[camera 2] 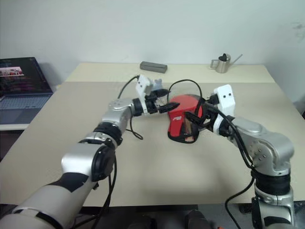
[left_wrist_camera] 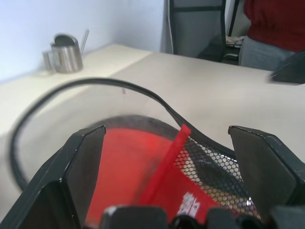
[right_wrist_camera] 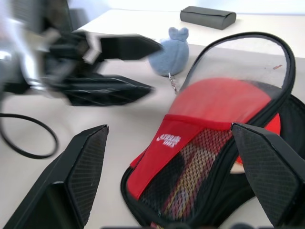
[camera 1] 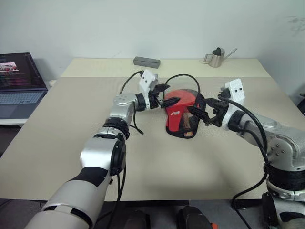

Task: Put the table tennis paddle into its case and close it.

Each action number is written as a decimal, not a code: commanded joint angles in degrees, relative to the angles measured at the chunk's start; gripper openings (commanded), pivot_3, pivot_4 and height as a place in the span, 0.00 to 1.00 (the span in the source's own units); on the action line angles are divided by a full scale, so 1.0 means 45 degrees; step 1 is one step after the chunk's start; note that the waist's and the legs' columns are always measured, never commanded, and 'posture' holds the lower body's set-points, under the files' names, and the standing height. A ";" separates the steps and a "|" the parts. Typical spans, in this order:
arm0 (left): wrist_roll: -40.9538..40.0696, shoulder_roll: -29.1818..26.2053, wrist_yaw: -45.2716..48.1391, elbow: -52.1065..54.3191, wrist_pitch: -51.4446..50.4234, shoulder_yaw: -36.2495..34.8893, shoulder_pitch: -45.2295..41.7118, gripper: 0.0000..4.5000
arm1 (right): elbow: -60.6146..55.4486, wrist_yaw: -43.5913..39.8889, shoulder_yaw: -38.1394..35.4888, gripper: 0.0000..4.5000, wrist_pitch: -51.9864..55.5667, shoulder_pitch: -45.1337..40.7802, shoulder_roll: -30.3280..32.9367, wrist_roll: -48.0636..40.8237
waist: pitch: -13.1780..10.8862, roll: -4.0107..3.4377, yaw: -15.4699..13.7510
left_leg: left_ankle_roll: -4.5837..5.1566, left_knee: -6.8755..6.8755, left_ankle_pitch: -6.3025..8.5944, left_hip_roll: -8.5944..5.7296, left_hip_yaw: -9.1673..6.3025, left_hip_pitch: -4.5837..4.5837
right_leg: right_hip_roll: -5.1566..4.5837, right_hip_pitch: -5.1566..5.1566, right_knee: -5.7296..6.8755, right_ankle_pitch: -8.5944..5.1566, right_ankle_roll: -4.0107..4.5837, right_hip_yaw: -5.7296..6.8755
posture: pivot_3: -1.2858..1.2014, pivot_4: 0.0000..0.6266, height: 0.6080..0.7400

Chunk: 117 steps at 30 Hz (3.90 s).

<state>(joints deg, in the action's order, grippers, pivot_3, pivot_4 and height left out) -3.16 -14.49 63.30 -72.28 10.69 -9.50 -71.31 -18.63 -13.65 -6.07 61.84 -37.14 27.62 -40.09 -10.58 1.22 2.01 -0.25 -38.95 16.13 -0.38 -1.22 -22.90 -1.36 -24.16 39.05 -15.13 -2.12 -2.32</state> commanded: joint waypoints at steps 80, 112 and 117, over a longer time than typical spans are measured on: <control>-0.1569 -0.1332 0.1188 0.3405 -0.0713 0.0697 0.1843 1.00 | 0.5031 0.2947 -0.4879 0.53 0.2955 -0.1586 -0.4087 0.2276 | 0.0002 -0.0004 -0.0019 | -0.0003 0.0007 -0.0001 0.0005 -0.0008 -0.0023 | -0.0011 -0.0023 0.0005 0.0003 0.0002 0.0008 | 0.52 0.24 1.00; -0.2171 -0.2335 0.3361 0.5893 -0.2747 0.1184 0.2660 1.00 | 0.8080 0.1283 -0.4352 0.99 0.1143 -0.2217 -0.3671 0.2149 | 0.0006 -0.0009 0.0161 | -0.0003 0.0002 -0.0002 0.0015 -0.0001 0.0006 | -0.0004 -0.0002 0.0014 0.0008 0.0010 -0.0002 | 0.52 0.24 1.00; -0.2233 -0.2437 0.3613 0.6224 -0.3004 0.1280 0.2833 1.00 | 0.7743 0.1205 -0.4354 0.90 0.1474 -0.2114 -0.3948 0.1902 | 0.0007 -0.0010 0.0305 | -0.0003 0.0006 -0.0001 0.0019 -0.0001 0.0006 | -0.0003 -0.0004 0.0011 0.0008 0.0011 -0.0005 | 0.52 0.24 1.00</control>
<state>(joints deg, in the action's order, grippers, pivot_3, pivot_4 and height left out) -11.79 -24.49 78.64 -46.81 -2.53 -3.65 -58.00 17.51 -7.48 -25.86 67.35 -46.22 10.74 -29.74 -10.55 1.17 3.38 -0.27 -38.91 16.12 -0.29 -1.22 -22.87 -1.38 -24.19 39.10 -15.09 -2.07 -2.34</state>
